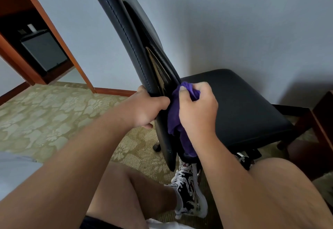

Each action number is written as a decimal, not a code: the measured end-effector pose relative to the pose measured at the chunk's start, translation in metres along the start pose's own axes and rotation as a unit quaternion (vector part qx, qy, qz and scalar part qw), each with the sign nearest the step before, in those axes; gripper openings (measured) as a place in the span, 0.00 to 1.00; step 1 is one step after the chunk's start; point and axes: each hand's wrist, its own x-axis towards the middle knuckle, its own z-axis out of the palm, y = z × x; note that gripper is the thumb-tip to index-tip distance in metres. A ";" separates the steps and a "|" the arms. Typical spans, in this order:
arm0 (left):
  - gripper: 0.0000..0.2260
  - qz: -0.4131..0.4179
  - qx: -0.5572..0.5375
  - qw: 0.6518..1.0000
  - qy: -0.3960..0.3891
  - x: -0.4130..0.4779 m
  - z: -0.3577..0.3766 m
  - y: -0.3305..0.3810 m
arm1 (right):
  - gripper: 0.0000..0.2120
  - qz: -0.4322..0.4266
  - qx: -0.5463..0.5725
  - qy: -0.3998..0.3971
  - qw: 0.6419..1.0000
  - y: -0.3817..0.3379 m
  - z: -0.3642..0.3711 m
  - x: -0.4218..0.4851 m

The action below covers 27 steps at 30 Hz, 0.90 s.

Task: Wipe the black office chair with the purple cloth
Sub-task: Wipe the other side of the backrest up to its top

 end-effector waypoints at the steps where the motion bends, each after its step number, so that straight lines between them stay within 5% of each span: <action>1: 0.38 -0.002 -0.002 1.000 0.001 0.001 0.000 -0.001 | 0.05 0.045 0.012 -0.008 0.999 0.006 -0.003 0.000; 4: 0.38 -0.013 -0.006 1.000 0.004 0.002 -0.002 -0.003 | 0.06 0.124 0.031 -0.035 0.991 0.022 -0.011 0.000; 7: 0.41 -0.015 -0.008 1.000 0.003 0.001 -0.003 -0.003 | 0.03 0.107 0.018 -0.049 0.993 0.024 -0.015 -0.001; 14: 0.36 0.006 -0.011 1.000 0.015 0.000 0.004 0.000 | 0.04 -0.156 -0.007 -0.005 0.988 -0.031 0.003 0.008; 19: 0.33 0.004 -0.002 1.000 0.013 -0.001 0.004 0.002 | 0.04 -0.226 -0.028 0.015 0.974 -0.017 0.007 0.009; 22: 0.34 0.004 0.002 1.000 0.006 -0.004 0.002 0.002 | 0.05 -0.198 -0.045 0.010 0.979 0.030 0.002 -0.010; 27: 0.34 -0.006 -0.005 1.000 0.000 -0.004 -0.002 0.001 | 0.05 0.008 -0.056 -0.037 0.998 0.071 -0.004 -0.035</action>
